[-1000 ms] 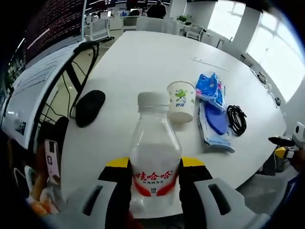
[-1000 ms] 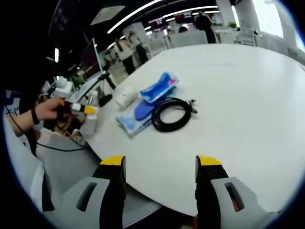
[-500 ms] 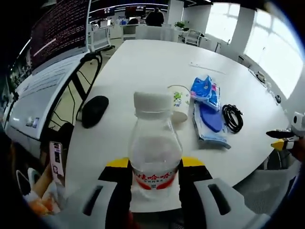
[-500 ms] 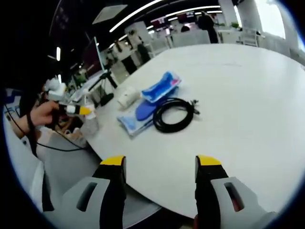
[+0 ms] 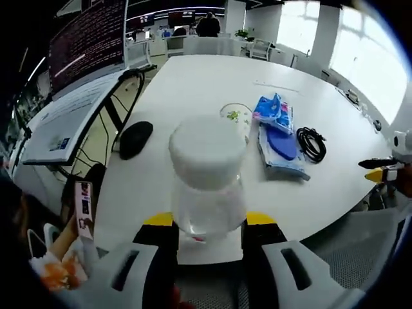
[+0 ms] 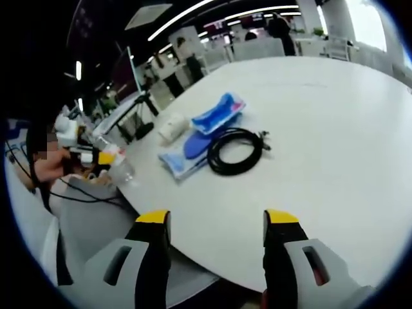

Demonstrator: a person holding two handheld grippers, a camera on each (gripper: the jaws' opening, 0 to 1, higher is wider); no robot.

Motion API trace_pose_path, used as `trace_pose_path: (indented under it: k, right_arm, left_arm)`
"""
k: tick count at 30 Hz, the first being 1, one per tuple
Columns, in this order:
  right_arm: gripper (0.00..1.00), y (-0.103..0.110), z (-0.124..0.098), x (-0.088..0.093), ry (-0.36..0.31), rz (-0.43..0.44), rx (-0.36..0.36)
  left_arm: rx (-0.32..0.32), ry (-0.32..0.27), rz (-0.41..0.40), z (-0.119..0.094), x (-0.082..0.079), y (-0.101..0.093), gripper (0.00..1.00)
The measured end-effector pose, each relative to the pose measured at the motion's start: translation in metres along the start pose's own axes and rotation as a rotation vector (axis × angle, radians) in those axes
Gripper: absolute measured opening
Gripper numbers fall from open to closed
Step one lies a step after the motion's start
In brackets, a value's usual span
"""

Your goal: Arrange the tabletop items into an orderly group along one side of the table until the central work area is clear of visible clutter.

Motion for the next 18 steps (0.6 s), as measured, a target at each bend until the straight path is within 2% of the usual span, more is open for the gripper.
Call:
trace_pose_path:
  k: [4,18]
  right_arm:
    - [0.56,0.0027,0.0019,-0.0021,-0.004,-0.005,-0.002]
    - [0.56,0.0064,-0.0018,0.0008,0.022,-0.018,0.004]
  left_arm:
    - [-0.003,-0.035,-0.003,-0.0012,0.0012,-0.0007,0.37]
    - [-0.012,-0.059,-0.03,0.0019,-0.0018,-0.0003,0.36]
Point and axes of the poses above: the point that each gripper's makers call its tool centre point, and the gripper's own axes: z roughly forward along the fingers, y roughly to its left, x roughly out of its underside, the point moved 2 cm from there along -z, roughly backward along the fingers, and after that the axes turned 3 degrees about -y, right-handed, at the moved point
